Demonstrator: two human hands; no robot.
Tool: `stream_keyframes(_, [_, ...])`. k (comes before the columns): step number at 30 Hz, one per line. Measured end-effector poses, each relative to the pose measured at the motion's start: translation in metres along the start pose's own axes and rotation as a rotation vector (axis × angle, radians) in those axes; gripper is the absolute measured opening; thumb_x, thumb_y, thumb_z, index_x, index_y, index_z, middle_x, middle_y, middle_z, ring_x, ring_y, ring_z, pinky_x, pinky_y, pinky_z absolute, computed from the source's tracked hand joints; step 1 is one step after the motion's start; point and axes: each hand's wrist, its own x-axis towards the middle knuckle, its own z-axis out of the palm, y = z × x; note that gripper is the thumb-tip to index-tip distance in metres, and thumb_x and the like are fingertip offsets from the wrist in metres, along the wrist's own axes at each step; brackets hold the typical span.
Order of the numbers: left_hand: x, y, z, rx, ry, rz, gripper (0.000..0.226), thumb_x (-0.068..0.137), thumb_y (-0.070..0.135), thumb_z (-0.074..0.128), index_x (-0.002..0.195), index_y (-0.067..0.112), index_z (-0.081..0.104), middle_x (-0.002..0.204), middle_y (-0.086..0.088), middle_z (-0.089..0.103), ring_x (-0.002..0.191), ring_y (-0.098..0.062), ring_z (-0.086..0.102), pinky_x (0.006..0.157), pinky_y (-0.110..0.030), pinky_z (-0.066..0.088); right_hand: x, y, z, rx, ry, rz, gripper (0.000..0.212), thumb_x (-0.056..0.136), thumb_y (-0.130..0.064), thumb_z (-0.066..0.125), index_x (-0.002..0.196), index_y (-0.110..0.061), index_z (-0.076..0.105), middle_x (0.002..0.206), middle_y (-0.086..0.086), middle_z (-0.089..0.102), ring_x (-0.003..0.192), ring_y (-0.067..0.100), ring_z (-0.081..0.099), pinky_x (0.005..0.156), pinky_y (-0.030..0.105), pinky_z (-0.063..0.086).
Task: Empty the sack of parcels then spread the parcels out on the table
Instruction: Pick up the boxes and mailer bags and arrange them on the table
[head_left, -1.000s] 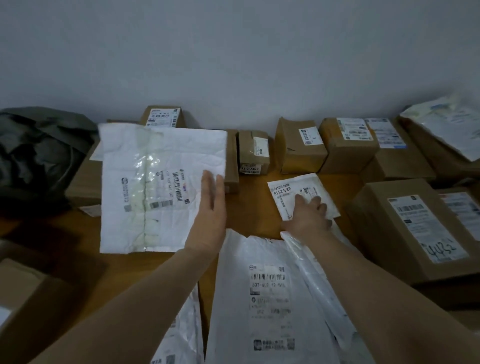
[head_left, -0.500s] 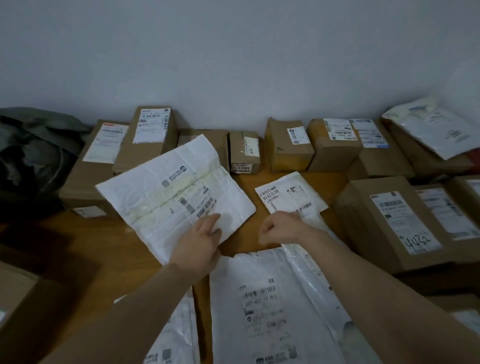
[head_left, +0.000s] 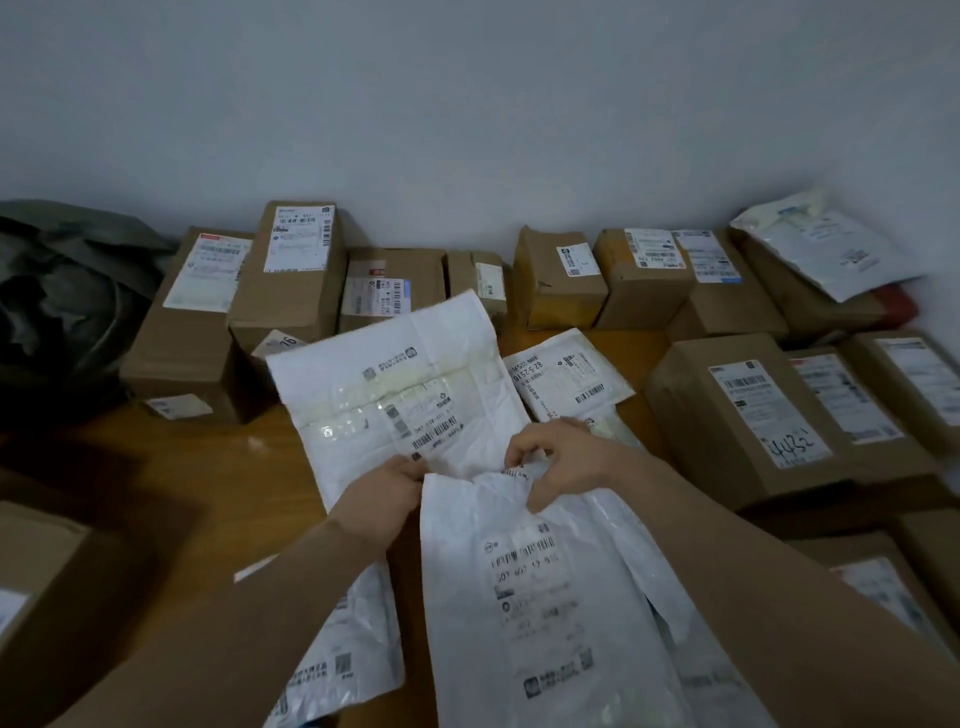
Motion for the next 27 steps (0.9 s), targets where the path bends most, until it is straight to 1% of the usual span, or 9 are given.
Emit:
stream_keyframes(3, [-0.012, 0.011, 0.001, -0.108, -0.110, 0.068, 0.029, 0.094, 0.020, 0.047, 0.119, 0.024, 0.062, 0.125, -0.004, 0.059, 0.115, -0.018, 0.055, 0.096, -0.021, 0.040, 0.001, -0.002, 0.000, -0.057, 0.088, 0.015, 0.040, 0.065, -0.014, 0.076, 0.093, -0.036, 0.057, 0.104, -0.012, 0.054, 0.111, 0.015, 0.045, 0.105, 0.035, 0.024])
stream_keyframes(5, [-0.022, 0.008, -0.001, -0.204, -0.123, 0.045, 0.025, 0.081, 0.036, 0.042, 0.072, 0.026, 0.063, 0.084, -0.003, 0.063, 0.076, -0.014, 0.057, 0.067, -0.019, 0.043, 0.003, -0.003, 0.005, -0.149, 0.129, 0.075, 0.041, 0.066, -0.019, 0.074, 0.095, -0.040, 0.055, 0.110, -0.008, 0.053, 0.118, 0.019, 0.043, 0.112, 0.039, 0.018])
stream_keyframes(6, [-0.025, 0.003, -0.004, -0.204, -0.092, 0.011, 0.034, 0.076, 0.044, 0.035, 0.065, 0.021, 0.059, 0.075, -0.001, 0.059, 0.067, -0.013, 0.052, 0.059, -0.018, 0.039, 0.004, -0.003, 0.008, -0.196, 0.141, 0.115, 0.042, 0.067, -0.021, 0.073, 0.100, -0.041, 0.056, 0.116, -0.007, 0.051, 0.122, 0.020, 0.040, 0.114, 0.041, 0.013])
stream_keyframes(10, [-0.044, -0.034, -0.013, -0.131, -0.034, -0.270, 0.021, 0.087, 0.034, 0.051, 0.100, 0.019, 0.059, 0.097, 0.004, 0.054, 0.086, -0.010, 0.050, 0.065, -0.017, 0.042, 0.012, -0.008, 0.023, -0.150, 0.236, 0.189, 0.052, 0.081, -0.039, 0.064, 0.129, -0.045, 0.046, 0.152, 0.000, 0.027, 0.143, 0.021, 0.018, 0.116, 0.046, -0.011])
stream_keyframes(14, [-0.069, -0.055, -0.007, -0.033, -0.377, -0.456, 0.079, 0.067, 0.059, 0.070, 0.130, 0.026, 0.036, 0.129, 0.002, 0.037, 0.121, -0.017, 0.036, 0.102, -0.034, 0.036, 0.025, -0.018, 0.035, -0.226, 0.196, 0.296, 0.089, 0.076, -0.067, 0.060, 0.147, -0.046, 0.010, 0.159, 0.014, 0.005, 0.147, 0.025, 0.002, 0.113, 0.050, -0.012])
stream_keyframes(17, [-0.076, -0.061, 0.000, -0.040, -0.337, -0.481, 0.099, 0.057, 0.070, 0.071, 0.136, 0.027, 0.030, 0.135, 0.004, 0.036, 0.124, -0.018, 0.037, 0.105, -0.036, 0.032, 0.032, -0.018, 0.042, -0.288, 0.190, 0.312, 0.098, 0.071, -0.071, 0.061, 0.148, -0.044, 0.006, 0.157, 0.006, 0.020, 0.145, 0.023, 0.015, 0.113, 0.054, -0.008])
stream_keyframes(19, [-0.078, -0.063, 0.001, -0.033, -0.357, -0.497, 0.093, 0.059, 0.072, 0.068, 0.134, 0.028, 0.035, 0.133, 0.005, 0.044, 0.123, -0.018, 0.041, 0.103, -0.036, 0.032, 0.034, -0.021, 0.045, -0.300, 0.191, 0.319, 0.095, 0.072, -0.070, 0.062, 0.148, -0.044, 0.011, 0.155, 0.002, 0.028, 0.143, 0.022, 0.023, 0.113, 0.054, -0.005])
stream_keyframes(22, [-0.080, -0.063, 0.002, -0.020, -0.394, -0.486, 0.055, 0.072, 0.061, 0.065, 0.114, 0.028, 0.053, 0.116, 0.006, 0.054, 0.116, -0.017, 0.048, 0.097, -0.034, 0.032, 0.035, -0.026, 0.046, -0.281, 0.189, 0.331, 0.085, 0.075, -0.067, 0.061, 0.146, -0.046, 0.019, 0.152, 0.005, 0.030, 0.143, 0.022, 0.022, 0.114, 0.052, -0.005])
stream_keyframes(27, [-0.085, -0.081, -0.043, -0.555, -0.455, -0.570, 0.032, 0.084, 0.028, 0.069, 0.114, 0.023, 0.058, 0.105, 0.007, 0.058, 0.100, -0.013, 0.055, 0.083, -0.025, 0.043, 0.036, -0.025, 0.049, -0.314, 0.152, 0.348, 0.070, 0.078, -0.066, 0.058, 0.140, -0.054, 0.028, 0.152, 0.006, 0.030, 0.142, 0.026, 0.023, 0.115, 0.052, -0.004])
